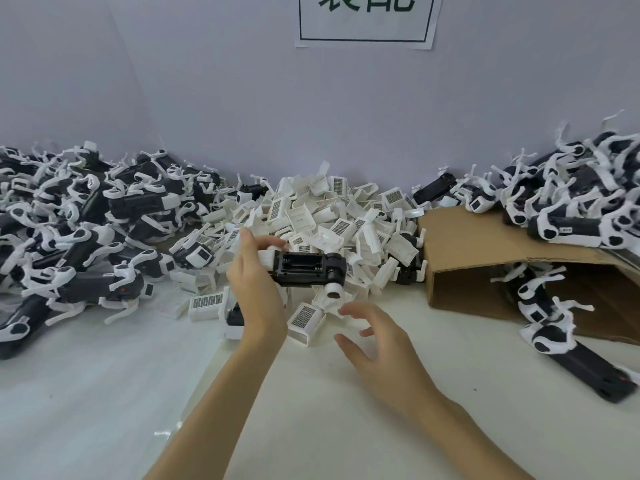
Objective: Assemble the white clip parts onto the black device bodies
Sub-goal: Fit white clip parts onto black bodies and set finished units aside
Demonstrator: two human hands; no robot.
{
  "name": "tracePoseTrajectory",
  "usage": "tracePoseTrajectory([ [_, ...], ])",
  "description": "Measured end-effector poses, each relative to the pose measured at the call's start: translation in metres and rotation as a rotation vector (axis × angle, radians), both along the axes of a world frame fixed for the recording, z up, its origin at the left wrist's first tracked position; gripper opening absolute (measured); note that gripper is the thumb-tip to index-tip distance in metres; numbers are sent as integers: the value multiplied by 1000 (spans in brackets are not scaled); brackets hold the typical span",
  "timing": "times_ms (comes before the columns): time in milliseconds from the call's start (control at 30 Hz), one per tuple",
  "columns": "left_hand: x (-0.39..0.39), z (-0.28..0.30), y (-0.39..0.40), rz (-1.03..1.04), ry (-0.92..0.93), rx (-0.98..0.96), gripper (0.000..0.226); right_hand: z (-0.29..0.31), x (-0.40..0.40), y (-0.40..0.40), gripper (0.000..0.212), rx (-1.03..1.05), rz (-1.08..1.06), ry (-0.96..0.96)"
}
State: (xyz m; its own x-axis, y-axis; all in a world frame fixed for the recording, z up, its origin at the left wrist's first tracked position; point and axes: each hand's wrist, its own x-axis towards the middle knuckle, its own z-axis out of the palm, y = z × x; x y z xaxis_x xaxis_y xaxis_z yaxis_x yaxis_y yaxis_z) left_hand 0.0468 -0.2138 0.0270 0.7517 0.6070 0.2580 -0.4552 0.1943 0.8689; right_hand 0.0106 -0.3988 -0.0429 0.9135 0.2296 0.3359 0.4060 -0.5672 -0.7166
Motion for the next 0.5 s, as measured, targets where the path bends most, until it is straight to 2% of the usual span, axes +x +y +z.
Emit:
tracePoseTrajectory([
  [100, -2, -3, -2, 47, -75, 93, 55, 2, 10, 21, 26, -36, 54, -39],
  [233, -1, -8, 3, 61, -142, 200, 53, 2, 25, 46, 60, -169, 6, -100],
  [367, -1, -10, 6, 60, -152, 188, 52, -3, 33, 59, 76, -397, -63, -101],
  [433, -1, -9, 6, 54, -152, 192, 51, -2, 33, 56, 55, -449, -91, -182],
  [500, -1, -7, 8, 51, -162, 189, 51, -2, 32, 48, 27, -359, -119, -327],
])
